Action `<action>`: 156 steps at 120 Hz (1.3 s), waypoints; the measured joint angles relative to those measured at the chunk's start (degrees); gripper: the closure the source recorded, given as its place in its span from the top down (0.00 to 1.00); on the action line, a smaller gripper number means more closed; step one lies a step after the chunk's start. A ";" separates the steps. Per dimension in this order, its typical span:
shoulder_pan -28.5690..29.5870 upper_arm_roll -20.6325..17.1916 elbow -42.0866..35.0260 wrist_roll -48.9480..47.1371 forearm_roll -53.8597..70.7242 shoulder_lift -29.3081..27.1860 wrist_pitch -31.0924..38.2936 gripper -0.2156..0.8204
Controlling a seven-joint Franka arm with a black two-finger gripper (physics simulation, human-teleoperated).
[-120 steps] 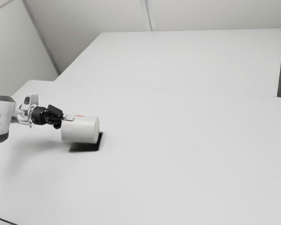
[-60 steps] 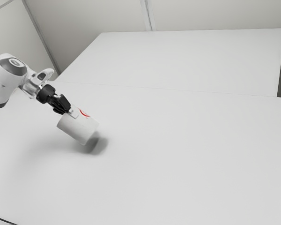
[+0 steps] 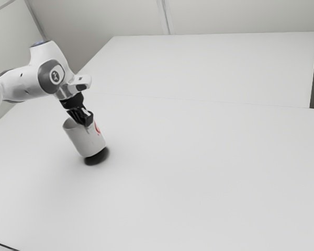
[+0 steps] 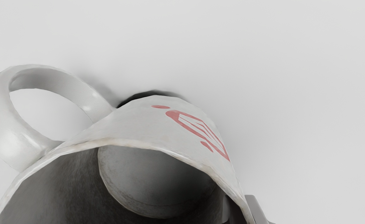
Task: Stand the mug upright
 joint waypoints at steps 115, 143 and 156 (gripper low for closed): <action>0.40 -3.15 14.39 -15.56 1.10 -1.88 -4.38 0.75; -3.45 -2.70 28.86 -16.89 1.38 1.96 -15.87 0.78; -3.57 -2.55 29.36 -17.33 1.39 1.70 -18.95 0.78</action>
